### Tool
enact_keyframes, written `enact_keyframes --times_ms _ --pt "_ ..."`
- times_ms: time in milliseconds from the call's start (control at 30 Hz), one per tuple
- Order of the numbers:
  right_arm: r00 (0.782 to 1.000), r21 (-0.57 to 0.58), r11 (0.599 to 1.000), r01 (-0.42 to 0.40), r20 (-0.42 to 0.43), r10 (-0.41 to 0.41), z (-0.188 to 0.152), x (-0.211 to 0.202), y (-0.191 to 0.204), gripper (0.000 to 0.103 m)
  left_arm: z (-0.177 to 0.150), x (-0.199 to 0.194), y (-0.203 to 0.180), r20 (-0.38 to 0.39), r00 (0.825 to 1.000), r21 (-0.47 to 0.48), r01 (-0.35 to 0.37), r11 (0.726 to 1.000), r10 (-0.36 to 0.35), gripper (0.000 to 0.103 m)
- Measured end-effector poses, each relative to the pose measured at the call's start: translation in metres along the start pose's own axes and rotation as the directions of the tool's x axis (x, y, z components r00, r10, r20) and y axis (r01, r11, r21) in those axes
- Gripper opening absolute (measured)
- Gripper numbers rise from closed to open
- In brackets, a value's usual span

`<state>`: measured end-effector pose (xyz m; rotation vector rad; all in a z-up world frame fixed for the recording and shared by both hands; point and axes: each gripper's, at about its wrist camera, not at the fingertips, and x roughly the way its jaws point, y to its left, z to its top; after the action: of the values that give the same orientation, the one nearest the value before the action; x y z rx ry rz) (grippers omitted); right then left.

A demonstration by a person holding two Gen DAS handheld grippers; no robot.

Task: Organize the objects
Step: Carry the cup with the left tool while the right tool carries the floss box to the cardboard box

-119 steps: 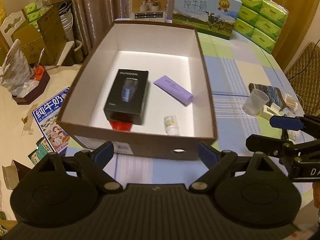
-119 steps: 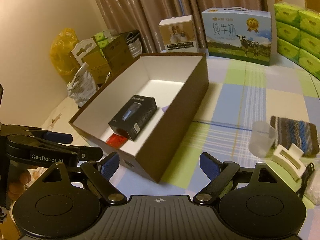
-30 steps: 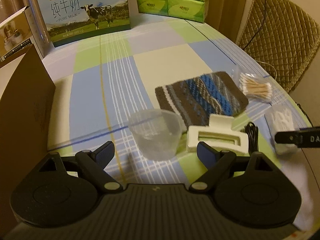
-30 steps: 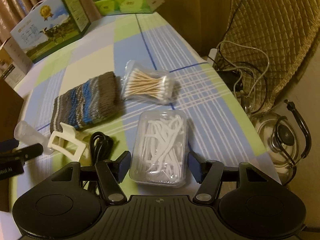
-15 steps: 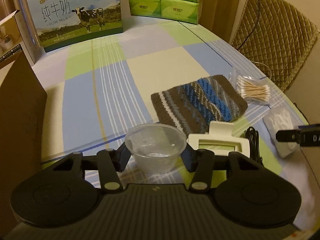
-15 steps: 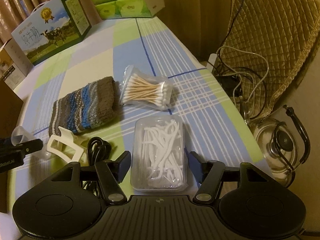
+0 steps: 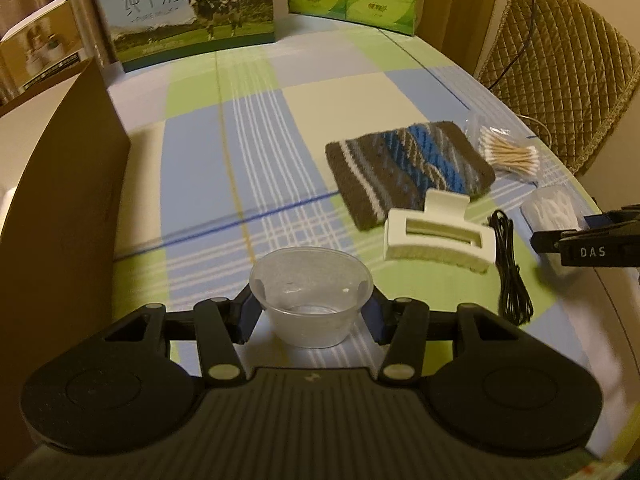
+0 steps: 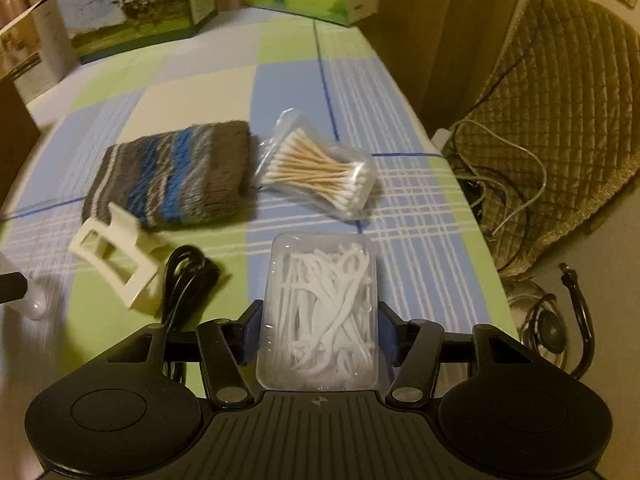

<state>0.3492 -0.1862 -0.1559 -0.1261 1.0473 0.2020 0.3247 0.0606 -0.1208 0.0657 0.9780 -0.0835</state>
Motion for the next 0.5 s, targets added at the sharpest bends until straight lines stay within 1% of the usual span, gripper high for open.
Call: enact_keyframes --times_ms 167,367,500 --pt "1.000 -0.022 1.000 -0.016 -0.010 0.016 -0.011 -0.005 0.003 0.054 -0.011 -0.008 0.000 -0.005 1.000 -0.016 -0.010 1.000 0.010 0.048" --pt "0.999 -0.046 0.998 -0.044 -0.029 0.043 -0.032 -0.021 0.008 0.054 -0.023 -0.023 -0.002 0.002 1.000 -0.025 -0.014 1.000 0.014 0.048" --pt "0.994 -0.024 0.995 -0.092 -0.055 0.091 -0.048 -0.034 0.004 0.054 -0.034 -0.036 -0.004 0.003 1.000 -0.034 -0.005 0.999 0.005 0.048"
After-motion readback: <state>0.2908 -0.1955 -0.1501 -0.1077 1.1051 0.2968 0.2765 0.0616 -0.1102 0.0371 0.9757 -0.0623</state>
